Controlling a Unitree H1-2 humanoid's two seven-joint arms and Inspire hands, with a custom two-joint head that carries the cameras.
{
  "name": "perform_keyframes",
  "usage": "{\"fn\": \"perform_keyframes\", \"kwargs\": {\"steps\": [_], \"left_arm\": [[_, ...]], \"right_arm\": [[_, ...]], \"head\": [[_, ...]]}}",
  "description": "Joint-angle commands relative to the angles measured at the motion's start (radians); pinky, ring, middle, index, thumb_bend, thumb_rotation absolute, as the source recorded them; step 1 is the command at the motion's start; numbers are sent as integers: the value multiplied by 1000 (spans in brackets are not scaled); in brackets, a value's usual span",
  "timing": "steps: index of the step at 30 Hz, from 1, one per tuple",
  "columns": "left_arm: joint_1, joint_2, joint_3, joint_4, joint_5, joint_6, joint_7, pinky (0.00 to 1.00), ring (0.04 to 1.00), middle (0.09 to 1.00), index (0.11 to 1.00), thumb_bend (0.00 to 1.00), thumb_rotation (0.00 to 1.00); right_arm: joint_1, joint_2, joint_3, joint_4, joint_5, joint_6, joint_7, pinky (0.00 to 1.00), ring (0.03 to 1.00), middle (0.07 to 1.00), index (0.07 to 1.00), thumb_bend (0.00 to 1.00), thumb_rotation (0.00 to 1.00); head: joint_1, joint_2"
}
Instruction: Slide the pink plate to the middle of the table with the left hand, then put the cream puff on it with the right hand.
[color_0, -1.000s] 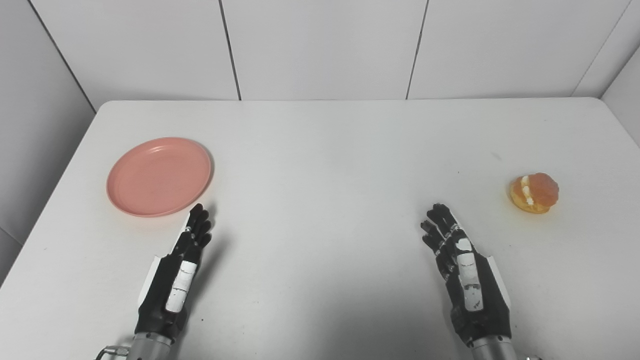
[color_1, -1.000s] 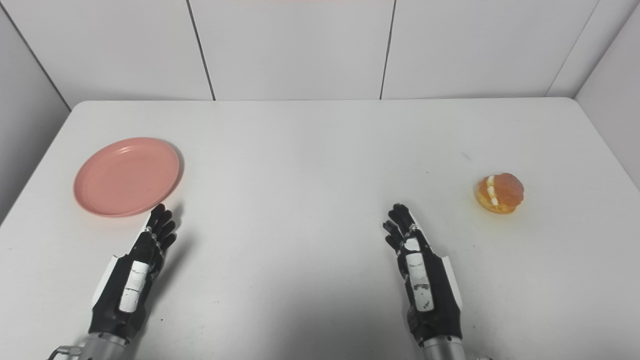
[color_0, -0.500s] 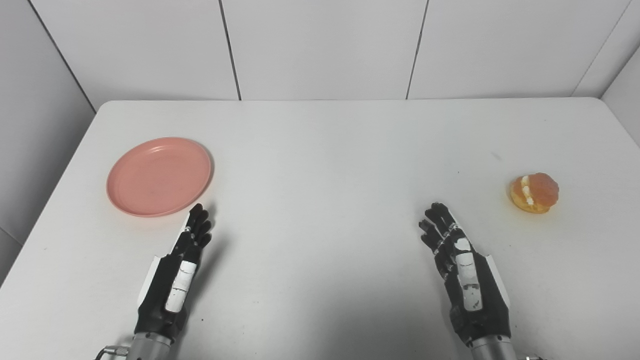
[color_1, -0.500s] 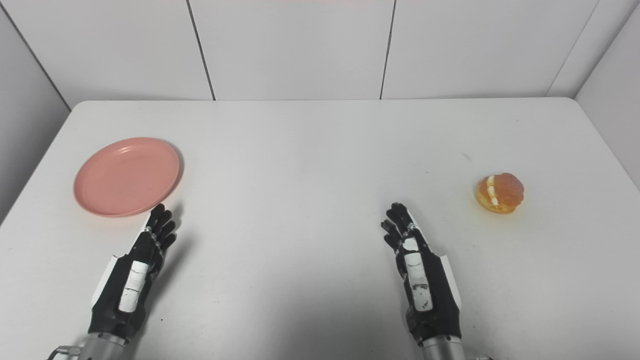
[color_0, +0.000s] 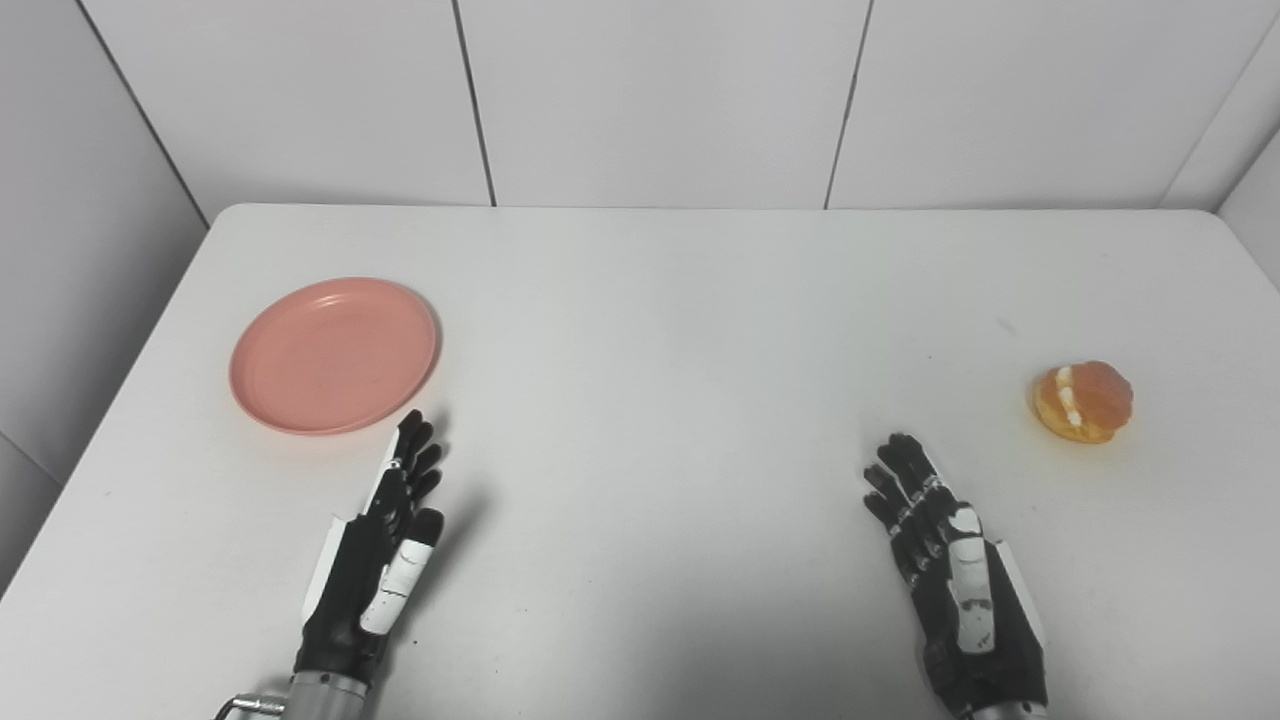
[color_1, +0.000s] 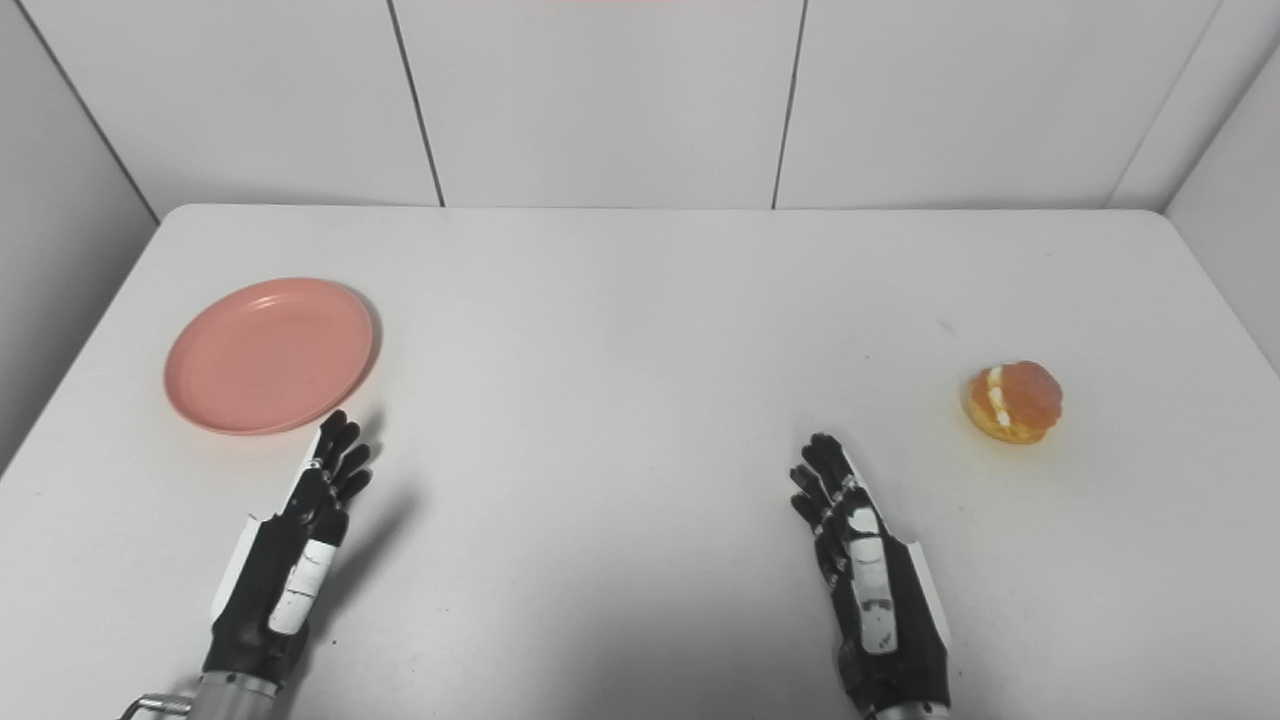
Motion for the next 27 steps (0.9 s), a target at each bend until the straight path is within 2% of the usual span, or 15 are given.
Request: {"fn": "perform_keyframes", "kwargs": {"steps": [1, 4, 7, 11, 12, 13, 20, 27], "left_arm": [[17, -57, -52, 42, 30, 5, -12, 889, 947, 985, 972, 818, 915], [17, -70, -75, 59, 60, -23, 15, 883, 943, 983, 969, 782, 922], [15, -78, -92, 71, 75, -39, 32, 877, 940, 987, 968, 737, 936], [10, -86, -109, 88, 97, -43, 52, 863, 938, 988, 967, 736, 953], [8, -89, -114, 93, 100, -45, 57, 859, 936, 986, 966, 731, 954], [6, -91, -119, 97, 102, -48, 62, 857, 932, 984, 963, 722, 953], [-3, -106, -144, 130, 117, -60, 100, 833, 921, 970, 953, 751, 962], [-19, -111, -149, 175, 106, -86, 115, 862, 930, 967, 946, 773, 936]], "right_arm": [[47, -54, -19, 27, 12, -36, 14, 1000, 946, 954, 933, 836, 985], [41, -63, -35, 61, 23, -58, 30, 1000, 950, 956, 942, 846, 987], [36, -66, -44, 81, 26, -70, 34, 1000, 958, 965, 952, 883, 986], [29, -75, -50, 110, 38, -90, 46, 1000, 976, 980, 963, 896, 991], [26, -78, -52, 121, 43, -97, 49, 1000, 979, 983, 966, 898, 992], [24, -80, -54, 130, 47, -103, 52, 1000, 984, 986, 969, 898, 993], [8, -93, -60, 191, 67, -144, 68, 1000, 990, 990, 976, 872, 1000], [-8, -99, -54, 240, 63, -166, 65, 1000, 974, 977, 968, 823, 1000]], "head": [[15, -14], [46, -50], [63, -66], [92, -97], [112, -117], [112, -117], [149, -176], [144, -217]]}}
